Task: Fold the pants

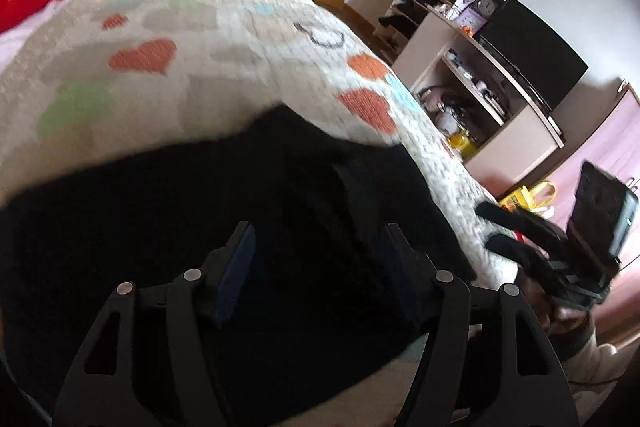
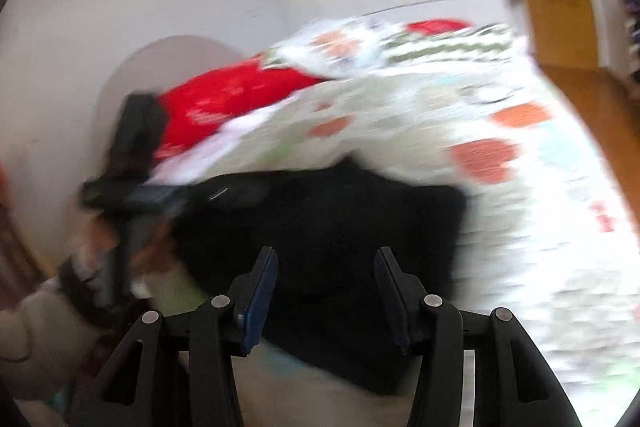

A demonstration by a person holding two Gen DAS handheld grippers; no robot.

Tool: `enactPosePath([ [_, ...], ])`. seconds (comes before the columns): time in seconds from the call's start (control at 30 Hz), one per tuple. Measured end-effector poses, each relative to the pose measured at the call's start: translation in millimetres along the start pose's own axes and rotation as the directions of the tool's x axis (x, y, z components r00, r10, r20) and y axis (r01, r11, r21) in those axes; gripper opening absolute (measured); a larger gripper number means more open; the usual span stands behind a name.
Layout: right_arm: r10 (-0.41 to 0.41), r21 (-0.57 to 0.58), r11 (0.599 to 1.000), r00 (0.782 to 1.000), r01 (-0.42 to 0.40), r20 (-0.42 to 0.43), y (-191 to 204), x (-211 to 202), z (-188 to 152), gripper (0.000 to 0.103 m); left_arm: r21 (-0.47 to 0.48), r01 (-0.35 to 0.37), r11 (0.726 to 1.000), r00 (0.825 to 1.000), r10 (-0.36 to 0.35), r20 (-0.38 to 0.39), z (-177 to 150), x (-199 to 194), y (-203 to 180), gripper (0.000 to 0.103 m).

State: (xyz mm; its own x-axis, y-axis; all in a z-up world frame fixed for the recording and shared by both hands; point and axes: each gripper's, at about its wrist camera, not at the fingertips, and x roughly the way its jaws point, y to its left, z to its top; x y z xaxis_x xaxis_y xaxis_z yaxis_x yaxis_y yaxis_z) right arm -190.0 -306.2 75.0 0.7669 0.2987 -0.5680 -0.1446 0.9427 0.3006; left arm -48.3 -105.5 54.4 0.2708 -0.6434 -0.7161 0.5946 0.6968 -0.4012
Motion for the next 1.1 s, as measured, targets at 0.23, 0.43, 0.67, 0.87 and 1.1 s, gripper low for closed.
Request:
enactPosePath([
  [0.23,-0.014,-0.020,1.000,0.998,0.012,-0.061,5.0,30.6,-2.6,0.044,-0.009,-0.100,0.995,0.992,0.099,-0.076,8.6,46.1,-20.9,0.065],
  [0.43,-0.052,-0.147,0.988,0.994,0.037,-0.094,36.9,69.0,-3.7,0.044,-0.108,-0.145,0.983,0.989,0.141,-0.045,15.7,25.3,8.3,0.065],
  [0.67,0.053,-0.277,0.955,0.982,-0.103,-0.181,77.8,68.7,-36.8,0.039,-0.169,-0.140,0.976,0.990,0.138,-0.026,0.2,-6.7,22.5,0.065],
  [0.87,0.001,-0.177,0.984,0.995,-0.018,-0.096,26.2,25.8,-20.1,0.039,-0.144,-0.103,0.984,0.994,0.098,-0.041,-7.0,-0.1,-3.8,0.066],
  [1.1,-0.117,-0.055,0.992,0.987,0.112,-0.109,-19.9,47.7,-14.5,0.039,-0.036,-0.189,0.981,0.981,0.188,-0.050,-0.3,47.4,-38.0,0.046],
])
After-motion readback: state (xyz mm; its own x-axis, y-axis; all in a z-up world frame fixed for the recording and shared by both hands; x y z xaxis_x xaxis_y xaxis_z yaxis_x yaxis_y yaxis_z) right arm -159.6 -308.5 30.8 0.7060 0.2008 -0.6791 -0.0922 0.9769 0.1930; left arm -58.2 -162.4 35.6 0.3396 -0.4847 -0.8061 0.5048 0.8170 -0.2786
